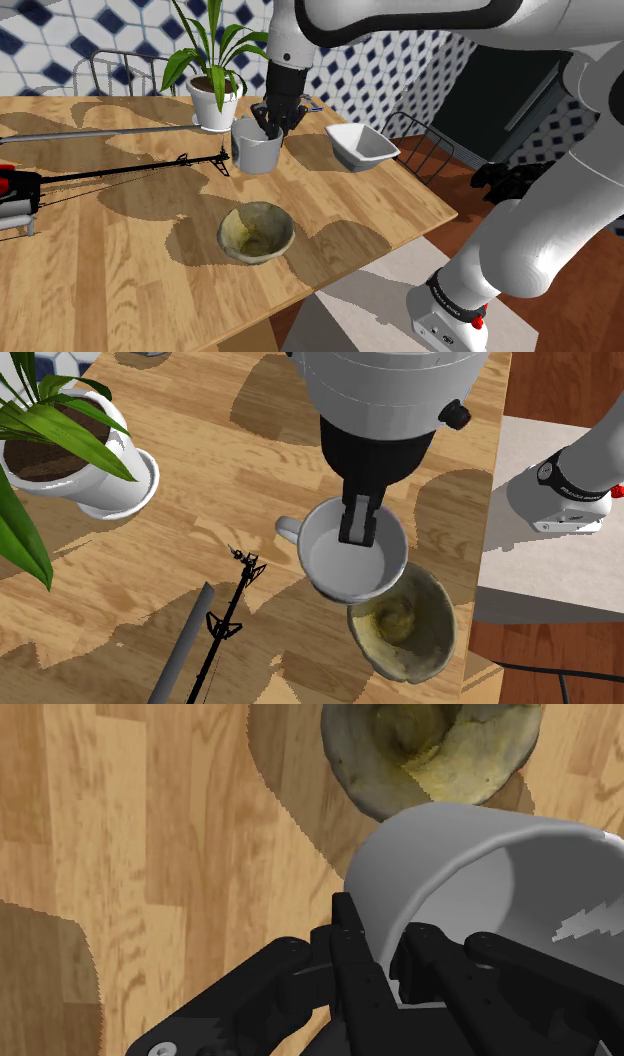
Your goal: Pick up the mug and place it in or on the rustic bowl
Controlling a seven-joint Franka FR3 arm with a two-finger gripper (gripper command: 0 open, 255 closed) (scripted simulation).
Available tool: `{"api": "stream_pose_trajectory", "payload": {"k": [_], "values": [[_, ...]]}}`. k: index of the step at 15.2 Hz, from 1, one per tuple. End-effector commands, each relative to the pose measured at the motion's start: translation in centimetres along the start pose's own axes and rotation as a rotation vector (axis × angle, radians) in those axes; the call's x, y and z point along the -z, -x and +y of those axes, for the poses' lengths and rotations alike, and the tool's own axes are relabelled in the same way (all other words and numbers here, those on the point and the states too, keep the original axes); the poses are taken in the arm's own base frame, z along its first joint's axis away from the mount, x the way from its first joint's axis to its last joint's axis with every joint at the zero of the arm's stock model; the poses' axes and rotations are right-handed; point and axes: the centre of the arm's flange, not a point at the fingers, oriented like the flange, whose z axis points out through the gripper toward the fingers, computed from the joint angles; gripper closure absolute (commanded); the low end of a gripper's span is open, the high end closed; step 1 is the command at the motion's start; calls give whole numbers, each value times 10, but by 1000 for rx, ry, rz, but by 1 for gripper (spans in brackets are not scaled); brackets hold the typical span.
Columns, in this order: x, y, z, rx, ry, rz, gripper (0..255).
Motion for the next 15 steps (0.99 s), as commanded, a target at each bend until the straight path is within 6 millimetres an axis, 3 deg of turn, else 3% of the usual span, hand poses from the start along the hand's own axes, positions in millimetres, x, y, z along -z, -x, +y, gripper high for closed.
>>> {"api": "stream_pose_trajectory", "payload": {"k": [1,7,15], "values": [[-4,24,-9,-1,0,0,255],[-10,102,-44,-1,0,0,255],[-52,98,-42,-1,0,0,255]]}}
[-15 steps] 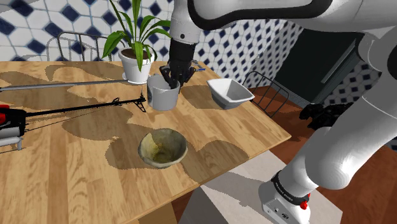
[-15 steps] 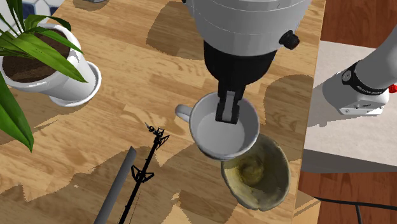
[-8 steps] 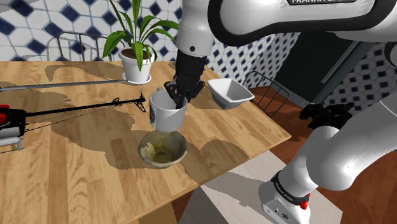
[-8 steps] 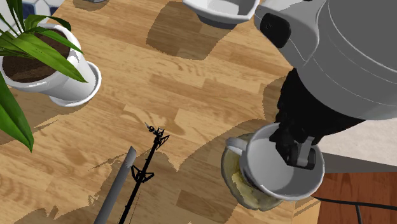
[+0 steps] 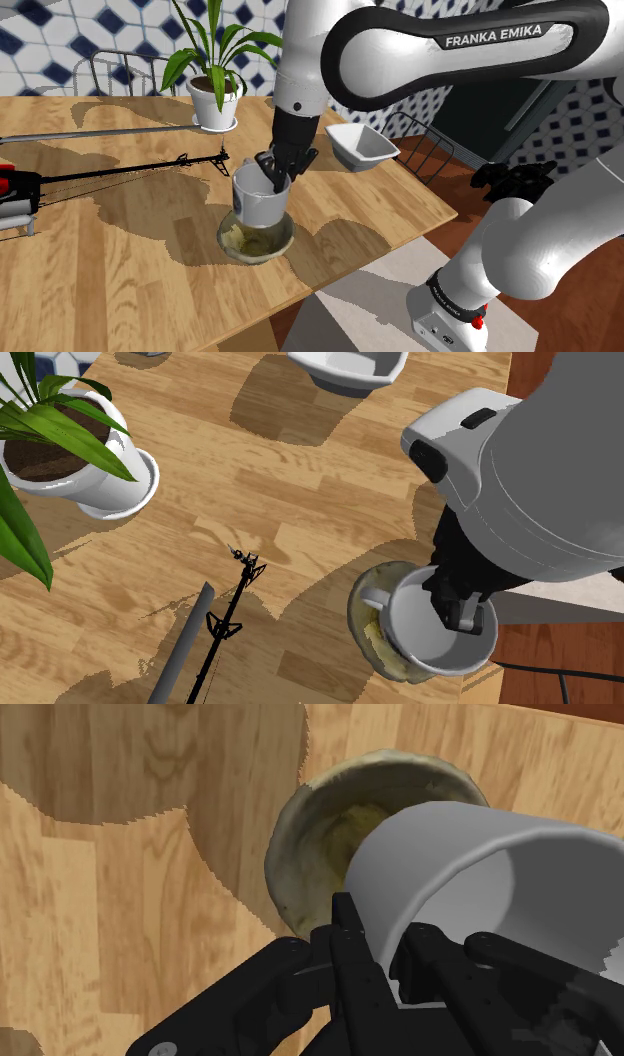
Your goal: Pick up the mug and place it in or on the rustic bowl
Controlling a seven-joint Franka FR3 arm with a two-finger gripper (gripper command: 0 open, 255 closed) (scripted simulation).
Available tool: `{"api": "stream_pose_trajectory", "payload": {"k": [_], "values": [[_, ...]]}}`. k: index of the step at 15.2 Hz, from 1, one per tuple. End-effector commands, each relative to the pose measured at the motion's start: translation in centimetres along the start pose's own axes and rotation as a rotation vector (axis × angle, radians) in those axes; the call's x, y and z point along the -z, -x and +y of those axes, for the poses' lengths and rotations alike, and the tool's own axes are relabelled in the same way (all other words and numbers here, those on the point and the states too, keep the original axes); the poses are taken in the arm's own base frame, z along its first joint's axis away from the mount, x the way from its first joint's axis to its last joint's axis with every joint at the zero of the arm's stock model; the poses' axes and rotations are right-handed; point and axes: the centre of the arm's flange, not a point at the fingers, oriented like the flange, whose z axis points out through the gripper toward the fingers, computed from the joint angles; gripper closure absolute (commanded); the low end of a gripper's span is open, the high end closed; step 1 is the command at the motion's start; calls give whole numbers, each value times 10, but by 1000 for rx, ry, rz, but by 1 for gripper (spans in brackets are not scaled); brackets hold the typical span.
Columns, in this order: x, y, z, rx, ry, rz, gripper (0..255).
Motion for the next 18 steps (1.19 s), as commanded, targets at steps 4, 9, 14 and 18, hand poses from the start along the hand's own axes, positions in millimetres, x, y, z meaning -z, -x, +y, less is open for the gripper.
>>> {"api": "stream_pose_trajectory", "payload": {"k": [4,9,14,18], "values": [[-27,-2,2,0,0,1,255],[-40,-3,3,0,0,1,255],[-40,-3,3,0,0,1,255],[-40,-3,3,0,0,1,0]]}}
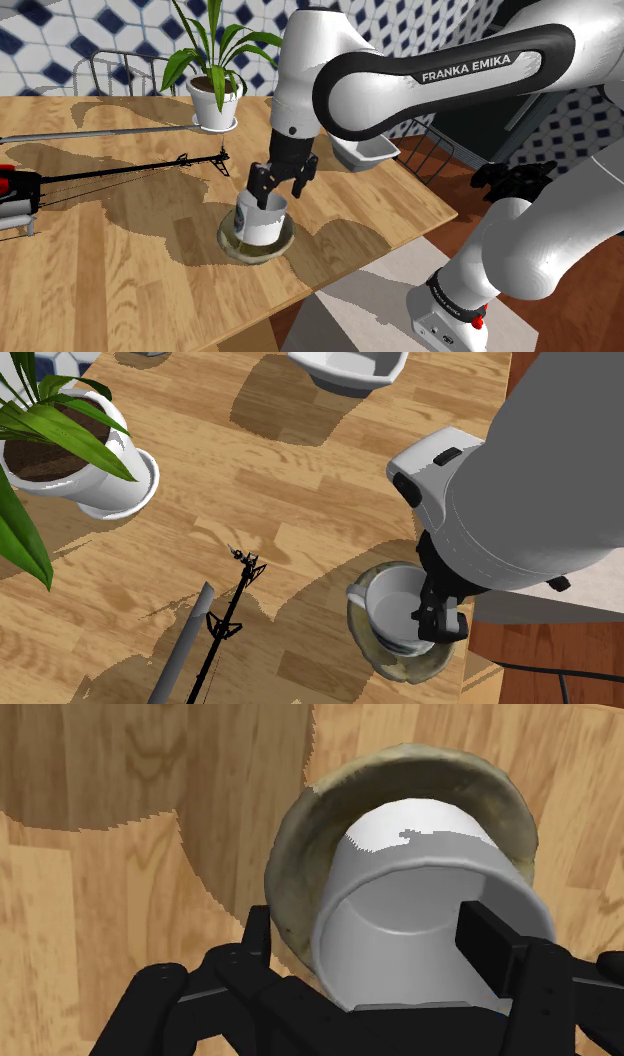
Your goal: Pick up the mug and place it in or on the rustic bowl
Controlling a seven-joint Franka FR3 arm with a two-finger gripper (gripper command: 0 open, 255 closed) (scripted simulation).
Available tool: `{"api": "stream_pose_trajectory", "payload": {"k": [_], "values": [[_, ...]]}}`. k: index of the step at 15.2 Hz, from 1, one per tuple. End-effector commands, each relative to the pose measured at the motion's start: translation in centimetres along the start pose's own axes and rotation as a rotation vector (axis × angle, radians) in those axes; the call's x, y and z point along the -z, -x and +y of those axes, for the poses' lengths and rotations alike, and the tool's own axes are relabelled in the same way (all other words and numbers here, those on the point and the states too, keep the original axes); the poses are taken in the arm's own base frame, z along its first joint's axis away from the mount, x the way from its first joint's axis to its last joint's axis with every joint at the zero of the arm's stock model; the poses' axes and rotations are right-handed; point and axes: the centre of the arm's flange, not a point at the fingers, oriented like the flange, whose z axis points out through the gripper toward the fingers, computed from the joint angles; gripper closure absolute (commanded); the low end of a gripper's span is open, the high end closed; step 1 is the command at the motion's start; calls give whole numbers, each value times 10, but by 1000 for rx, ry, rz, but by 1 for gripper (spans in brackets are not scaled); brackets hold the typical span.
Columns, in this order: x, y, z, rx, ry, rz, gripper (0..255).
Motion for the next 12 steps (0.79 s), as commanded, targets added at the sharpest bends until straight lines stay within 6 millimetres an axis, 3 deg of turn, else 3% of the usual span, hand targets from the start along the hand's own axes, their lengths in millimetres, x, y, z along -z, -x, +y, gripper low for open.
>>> {"api": "stream_pose_trajectory", "payload": {"k": [1,2,6,12], "values": [[0,0,0,0,0,0,0],[0,0,0,0,0,0,0],[50,0,0,0,0,0,0],[50,0,0,0,0,0,0]]}}
